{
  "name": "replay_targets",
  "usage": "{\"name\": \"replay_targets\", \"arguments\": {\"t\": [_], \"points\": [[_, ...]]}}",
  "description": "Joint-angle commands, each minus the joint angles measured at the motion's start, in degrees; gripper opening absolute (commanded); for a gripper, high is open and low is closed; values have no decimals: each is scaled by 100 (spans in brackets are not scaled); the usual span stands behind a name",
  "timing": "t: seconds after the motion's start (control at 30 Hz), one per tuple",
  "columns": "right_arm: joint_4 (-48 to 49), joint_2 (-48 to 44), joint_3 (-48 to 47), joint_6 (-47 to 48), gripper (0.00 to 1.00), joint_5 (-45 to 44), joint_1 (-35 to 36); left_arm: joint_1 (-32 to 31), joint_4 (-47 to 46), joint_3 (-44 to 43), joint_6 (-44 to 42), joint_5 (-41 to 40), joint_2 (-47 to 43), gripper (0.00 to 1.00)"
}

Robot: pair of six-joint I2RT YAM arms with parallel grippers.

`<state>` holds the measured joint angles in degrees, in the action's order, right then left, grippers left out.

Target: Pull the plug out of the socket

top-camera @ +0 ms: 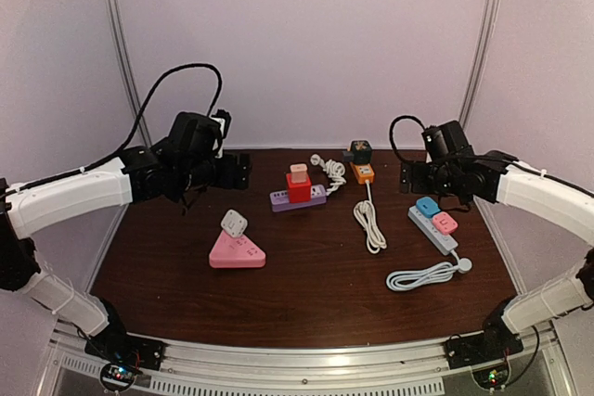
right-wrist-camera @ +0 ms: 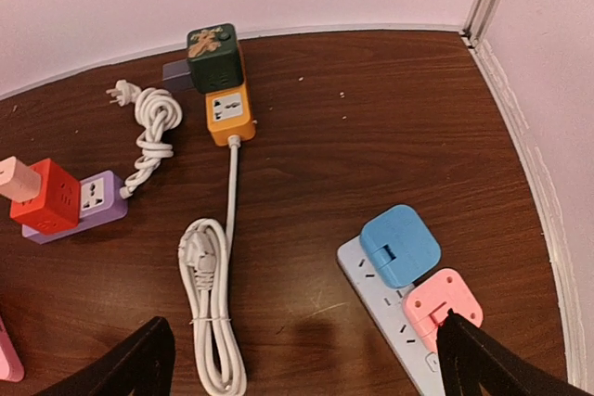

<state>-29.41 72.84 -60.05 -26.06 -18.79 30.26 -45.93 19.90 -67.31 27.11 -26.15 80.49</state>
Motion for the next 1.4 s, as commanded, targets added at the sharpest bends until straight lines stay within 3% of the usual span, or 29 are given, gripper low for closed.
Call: {"name": "replay_targets", "arguments": {"t": [0.0,0.33,0.6,0.73,0.8,0.9,1.07,1.37], "points": [[-39,204,-245,-132,100,365,435,45,35,-158,13,209,48,98],[-328,382,-455,-222,100,589,1221,67,42,-11,180,659,158,98],[-114,1087,-787,-389,99,593,1517,92,-41,168,342,814,301,98],[238,1251,-817,-508,98,263,1531,149,-67,319,502,846,288,98],[-135,1345,-969,-640,97,-289,1455,183,-74,404,590,854,230,98],[-408,1164,-712,-808,95,-478,1102,190,-136,565,682,833,86,98],[-41,440,227,-739,99,40,150,216,-164,718,725,806,-65,98],[962,-239,1390,-732,100,1523,-1910,225,-163,719,714,805,-115,98]]}}
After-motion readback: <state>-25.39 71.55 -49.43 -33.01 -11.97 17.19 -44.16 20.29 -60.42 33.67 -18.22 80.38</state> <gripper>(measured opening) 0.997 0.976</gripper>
